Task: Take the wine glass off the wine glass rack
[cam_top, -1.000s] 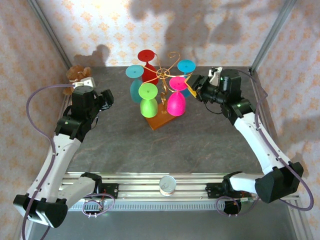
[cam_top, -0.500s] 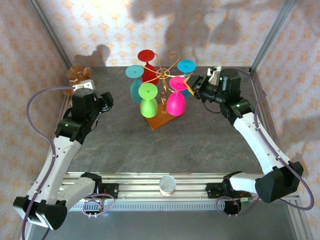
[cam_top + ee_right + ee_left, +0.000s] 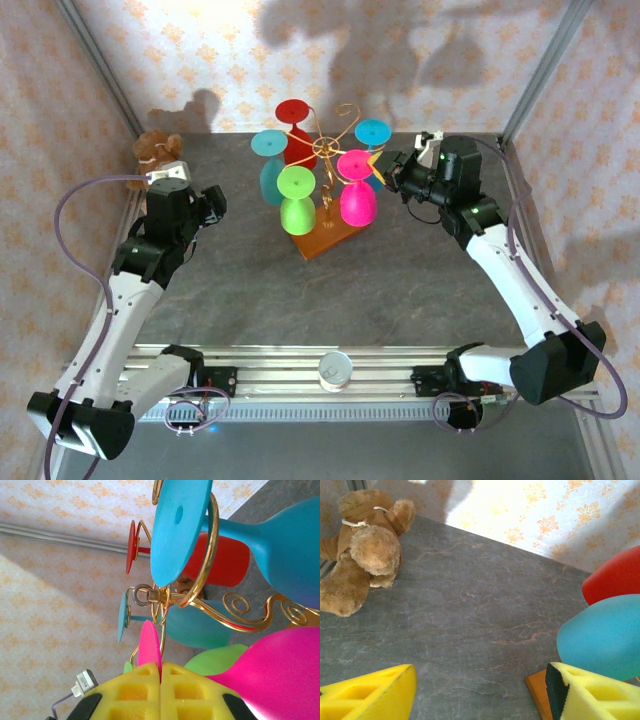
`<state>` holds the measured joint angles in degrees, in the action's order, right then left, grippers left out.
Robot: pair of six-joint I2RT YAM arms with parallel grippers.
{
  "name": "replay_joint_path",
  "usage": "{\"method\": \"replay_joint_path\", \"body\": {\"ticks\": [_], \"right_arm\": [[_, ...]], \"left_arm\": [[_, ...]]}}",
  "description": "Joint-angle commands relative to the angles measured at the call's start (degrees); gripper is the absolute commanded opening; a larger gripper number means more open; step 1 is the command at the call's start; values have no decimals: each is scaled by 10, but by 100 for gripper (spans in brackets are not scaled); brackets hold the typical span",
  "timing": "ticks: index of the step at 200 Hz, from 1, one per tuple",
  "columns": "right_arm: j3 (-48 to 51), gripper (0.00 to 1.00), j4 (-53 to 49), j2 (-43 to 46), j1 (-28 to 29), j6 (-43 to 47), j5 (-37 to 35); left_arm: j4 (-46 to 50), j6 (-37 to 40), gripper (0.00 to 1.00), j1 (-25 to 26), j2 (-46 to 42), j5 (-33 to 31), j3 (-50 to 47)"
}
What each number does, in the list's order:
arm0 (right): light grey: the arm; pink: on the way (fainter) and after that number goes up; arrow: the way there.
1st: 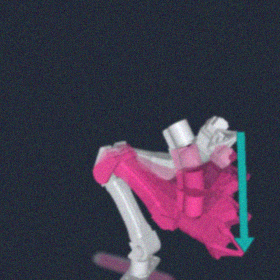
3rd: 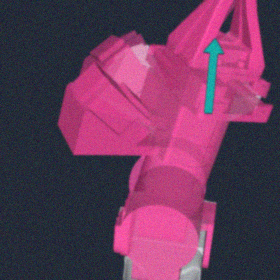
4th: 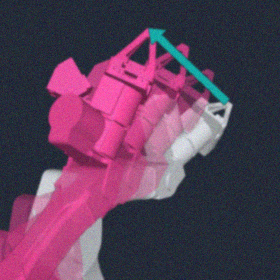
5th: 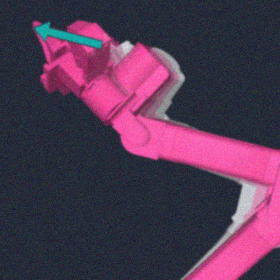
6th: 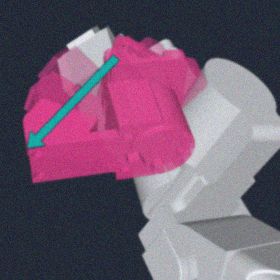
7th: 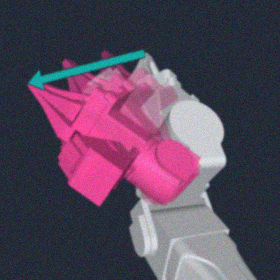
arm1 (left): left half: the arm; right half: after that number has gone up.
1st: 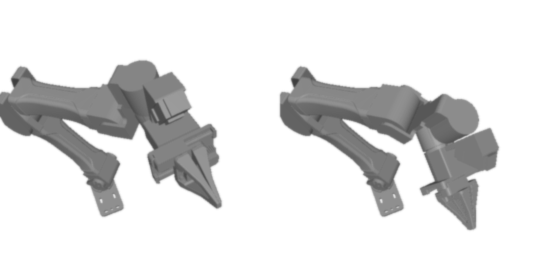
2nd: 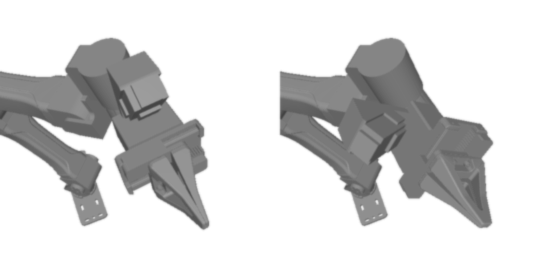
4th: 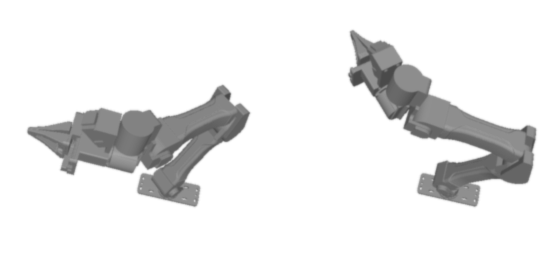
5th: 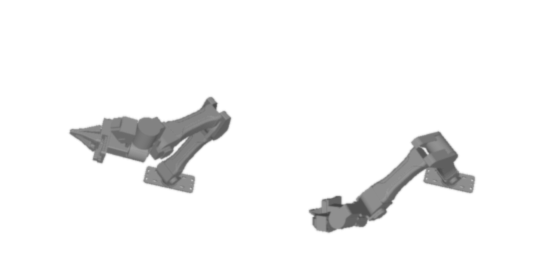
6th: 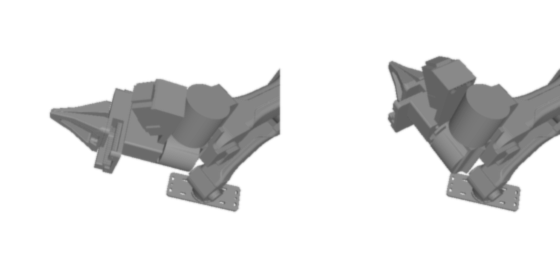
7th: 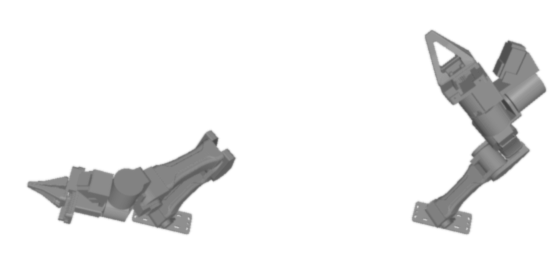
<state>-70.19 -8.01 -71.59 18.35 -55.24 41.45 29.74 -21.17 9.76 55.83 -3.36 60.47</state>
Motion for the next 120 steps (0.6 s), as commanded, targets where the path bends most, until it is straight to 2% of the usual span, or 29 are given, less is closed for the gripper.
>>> {"method": "replay_joint_path", "body": {"ticks": [1,120], "right_arm": [[-2,0,34,0,3,-24,14],[10,0,21,34,3,-29,28]], "left_arm": [[-15,-1,70,3,-11,-9,-4],[-10,9,70,3,-16,-15,-1]]}}
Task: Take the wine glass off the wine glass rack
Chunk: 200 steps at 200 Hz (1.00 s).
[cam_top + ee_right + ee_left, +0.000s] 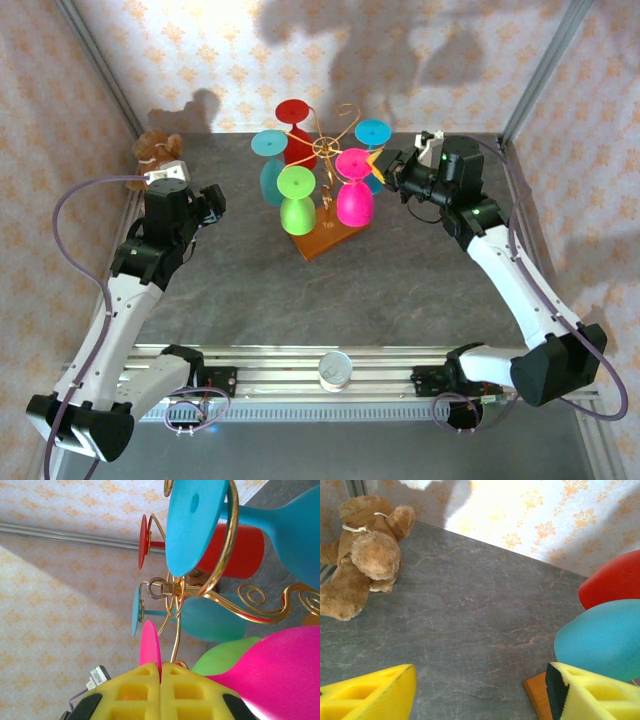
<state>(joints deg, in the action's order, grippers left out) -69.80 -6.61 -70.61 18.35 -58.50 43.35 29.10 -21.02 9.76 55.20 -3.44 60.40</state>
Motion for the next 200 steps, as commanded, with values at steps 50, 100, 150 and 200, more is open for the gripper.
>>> {"method": "replay_joint_path", "body": {"ticks": [50,100,150,200], "right_arm": [[14,0,-2,45,21,15,-2],[-2,0,-14,30,62,37,-26],[-22,0,-10,5,70,41,-42],[-42,0,-16,1,70,46,-96]], "left_arm": [[1,5,71,3,-11,-13,-2],[3,5,71,3,-13,-13,0],[4,7,71,3,-20,-16,-4],[6,7,71,4,-26,-16,-6]]}}
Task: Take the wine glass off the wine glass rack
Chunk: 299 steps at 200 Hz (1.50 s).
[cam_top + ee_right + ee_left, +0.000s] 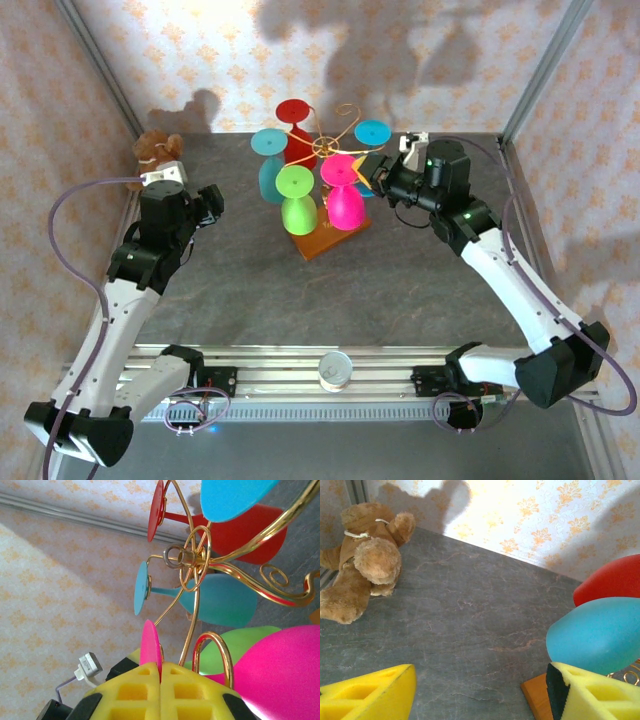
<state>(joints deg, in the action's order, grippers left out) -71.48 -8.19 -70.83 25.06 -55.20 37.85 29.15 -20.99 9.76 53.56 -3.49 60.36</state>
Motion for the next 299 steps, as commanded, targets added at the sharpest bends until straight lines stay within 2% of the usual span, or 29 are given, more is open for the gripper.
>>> {"method": "replay_joint_path", "body": {"ticks": [1,116,194,247,299], "right_arm": [[-26,0,0,3,3,13,-43],[2,0,4,50,3,-8,-158],[17,0,-5,58,2,-34,-195],[35,0,16,47,2,-52,-189],[49,0,2,73,2,-61,-216]], "left_arm": [[6,7,71,4,-9,-15,-6],[5,15,71,3,0,-16,4],[5,19,71,3,6,-16,6],[4,19,71,3,8,-18,5],[6,21,71,3,4,-18,3]]}}
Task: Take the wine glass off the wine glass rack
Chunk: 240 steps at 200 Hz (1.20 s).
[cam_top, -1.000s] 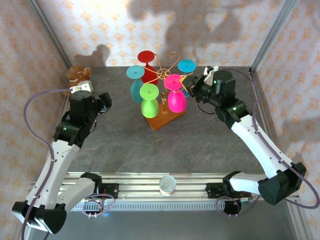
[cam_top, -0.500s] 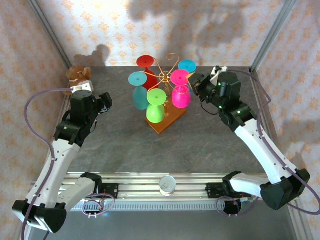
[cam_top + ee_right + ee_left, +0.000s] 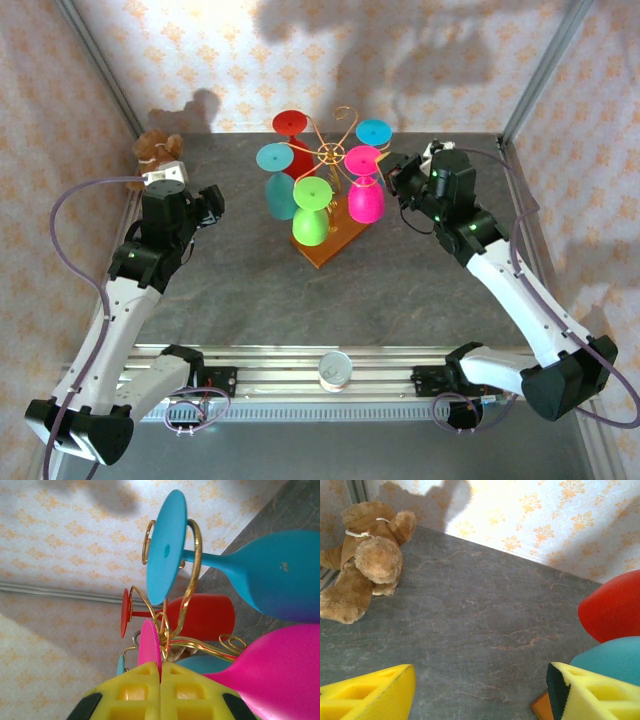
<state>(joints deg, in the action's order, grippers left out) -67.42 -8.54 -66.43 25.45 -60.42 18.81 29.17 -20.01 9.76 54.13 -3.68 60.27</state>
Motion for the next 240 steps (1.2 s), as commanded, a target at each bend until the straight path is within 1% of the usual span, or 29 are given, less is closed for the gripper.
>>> {"method": "replay_joint_path", "body": {"ticks": [1,23,60,116,138,155,174,196,212,227,240], "right_arm": [[9,0,4,30,-2,-8,-26],[16,0,-19,49,-3,-12,-49],[31,0,-27,79,-4,-14,-72],[33,0,-64,123,-13,3,-87],[26,0,-103,150,-15,21,-98],[14,0,-154,175,-15,50,-108],[11,0,-208,196,-15,89,-101],[15,0,-252,205,-12,139,-53],[27,0,-280,221,8,165,-57],[46,0,-285,234,23,191,-28],[48,0,-313,235,38,212,-19]], "left_arm": [[6,11,71,3,-2,-16,4],[7,11,71,3,-3,-15,2],[10,11,71,3,-7,-14,0],[25,9,70,3,-20,-7,-1],[46,7,69,3,-30,-4,2],[69,-8,68,3,-42,-2,5],[94,-30,68,4,-58,22,6],[139,-49,67,4,-75,52,14],[182,-58,66,3,-87,72,23],[218,-62,64,3,-106,95,26],[242,-73,64,4,-128,120,18]]}}
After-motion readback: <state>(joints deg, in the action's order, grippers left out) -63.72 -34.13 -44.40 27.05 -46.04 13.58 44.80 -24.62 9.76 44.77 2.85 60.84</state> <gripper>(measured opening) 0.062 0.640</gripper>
